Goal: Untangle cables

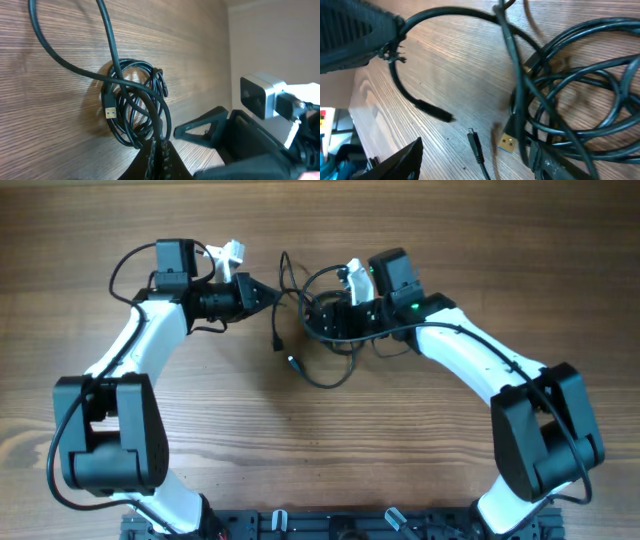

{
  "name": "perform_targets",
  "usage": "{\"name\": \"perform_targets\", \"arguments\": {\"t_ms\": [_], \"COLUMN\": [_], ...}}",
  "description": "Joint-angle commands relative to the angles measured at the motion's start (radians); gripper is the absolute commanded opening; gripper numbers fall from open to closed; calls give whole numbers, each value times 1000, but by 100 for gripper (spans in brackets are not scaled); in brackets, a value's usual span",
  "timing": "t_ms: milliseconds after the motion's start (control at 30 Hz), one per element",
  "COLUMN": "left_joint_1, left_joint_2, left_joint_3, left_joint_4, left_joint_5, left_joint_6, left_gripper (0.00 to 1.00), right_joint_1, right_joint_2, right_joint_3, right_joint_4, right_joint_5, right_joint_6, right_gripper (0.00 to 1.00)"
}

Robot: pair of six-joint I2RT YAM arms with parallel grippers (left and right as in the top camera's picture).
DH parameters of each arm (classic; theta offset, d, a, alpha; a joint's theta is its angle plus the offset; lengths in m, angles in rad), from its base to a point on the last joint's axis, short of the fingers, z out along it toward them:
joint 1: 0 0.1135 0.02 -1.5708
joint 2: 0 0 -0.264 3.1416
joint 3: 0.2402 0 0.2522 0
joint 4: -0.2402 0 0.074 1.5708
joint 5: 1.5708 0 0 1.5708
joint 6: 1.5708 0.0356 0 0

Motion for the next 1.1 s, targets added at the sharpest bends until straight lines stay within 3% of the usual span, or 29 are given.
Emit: {"name": "perform_targets", "arguments": {"t_ms": [0,733,933,1067], "left_joint_1": [-9,-15,-15,-15], "left_joint_2": [-2,-2,-2,-2], "left_joint_3": [-2,-2,-2,-2], "left_joint_4": [7,10,10,10], "left_joint_5": [-25,-25,-26,-25], "left_joint_6": [-13,-13,-13,-13], "left_gripper": [8,9,9,11], "right_joint_1": [13,76,76,76], "right_joint_2": [10,98,113,113], "right_joint_3": [-8,-9,-9,-9], "right_joint_4": [14,42,55,55], "right_joint_5": [13,239,243,237], "right_joint_6": [-19,91,92,92], "right_gripper": [68,58,51,27]}}
